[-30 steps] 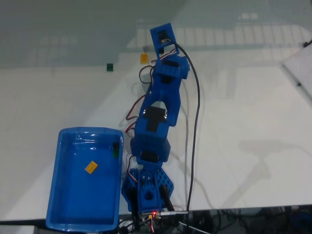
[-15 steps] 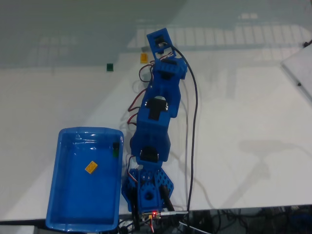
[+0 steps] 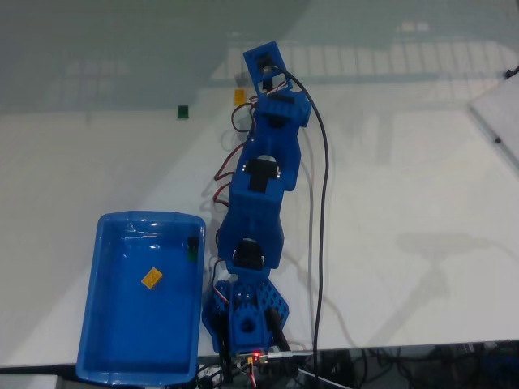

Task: Pick up all the lego then put into the bin

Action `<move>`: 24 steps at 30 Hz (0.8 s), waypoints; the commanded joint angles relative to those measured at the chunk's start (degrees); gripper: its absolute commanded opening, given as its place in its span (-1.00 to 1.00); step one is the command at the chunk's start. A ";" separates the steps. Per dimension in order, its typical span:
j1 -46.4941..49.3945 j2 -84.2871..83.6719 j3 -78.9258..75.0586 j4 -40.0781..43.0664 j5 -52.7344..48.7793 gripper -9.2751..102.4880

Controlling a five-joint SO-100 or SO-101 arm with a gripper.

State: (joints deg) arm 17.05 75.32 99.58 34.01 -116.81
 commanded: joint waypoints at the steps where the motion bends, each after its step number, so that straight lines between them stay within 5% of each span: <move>1: -0.09 -0.18 -2.11 0.26 -0.53 -0.45; 24: 1.23 -0.70 -0.88 5.62 0.44 -0.54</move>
State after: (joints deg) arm 17.58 74.79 98.96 38.50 -116.81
